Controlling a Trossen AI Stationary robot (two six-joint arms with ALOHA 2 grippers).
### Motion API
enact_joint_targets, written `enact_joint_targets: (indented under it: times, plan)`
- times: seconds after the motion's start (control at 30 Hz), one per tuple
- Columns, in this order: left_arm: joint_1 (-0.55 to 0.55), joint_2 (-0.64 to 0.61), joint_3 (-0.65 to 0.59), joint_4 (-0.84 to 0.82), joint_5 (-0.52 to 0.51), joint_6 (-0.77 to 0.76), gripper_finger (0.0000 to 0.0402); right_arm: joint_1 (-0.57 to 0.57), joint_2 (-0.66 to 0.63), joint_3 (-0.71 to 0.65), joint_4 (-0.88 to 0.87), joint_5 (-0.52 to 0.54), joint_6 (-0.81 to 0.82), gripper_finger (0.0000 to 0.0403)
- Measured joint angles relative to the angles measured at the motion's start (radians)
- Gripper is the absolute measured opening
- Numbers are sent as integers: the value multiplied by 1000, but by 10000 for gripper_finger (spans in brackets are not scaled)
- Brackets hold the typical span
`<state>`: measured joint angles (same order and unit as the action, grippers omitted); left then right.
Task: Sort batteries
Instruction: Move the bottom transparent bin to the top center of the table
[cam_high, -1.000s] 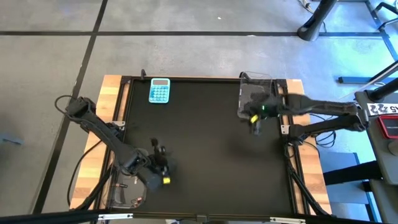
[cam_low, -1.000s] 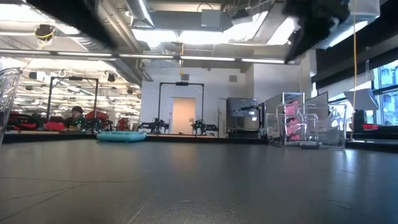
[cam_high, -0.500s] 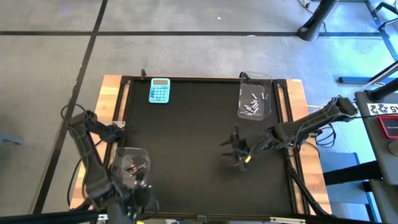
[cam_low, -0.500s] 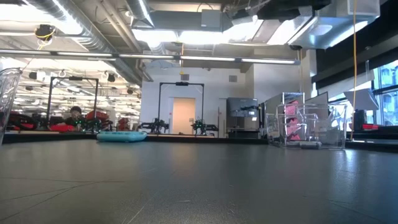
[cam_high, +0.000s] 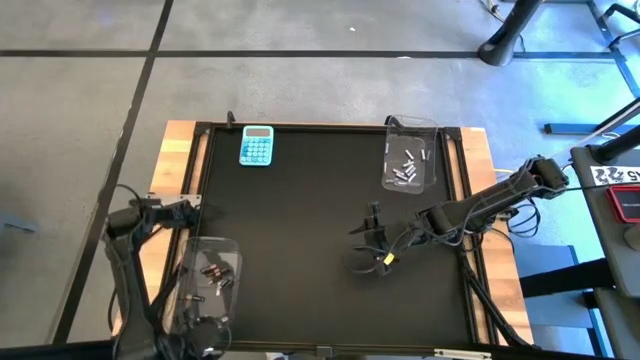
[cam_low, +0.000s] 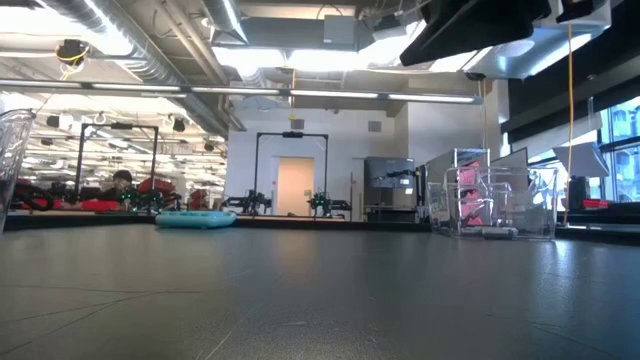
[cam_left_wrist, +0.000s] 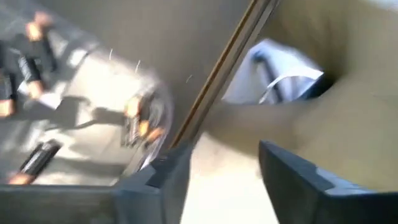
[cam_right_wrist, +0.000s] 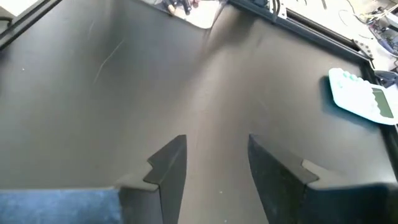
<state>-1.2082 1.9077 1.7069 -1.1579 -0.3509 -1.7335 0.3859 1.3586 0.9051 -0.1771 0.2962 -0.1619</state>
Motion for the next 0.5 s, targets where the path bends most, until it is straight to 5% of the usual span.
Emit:
enact_joint_targets:
  times: [0.27, 0.5]
  plan:
    - [1, 65, -2, -194, 139, 84, 235, 0, 0, 0, -3, 0, 4, 172]
    - [5, 73, -17, -195, 142, 202, 179, 0, 0, 0, -4, -1, 24, 172]
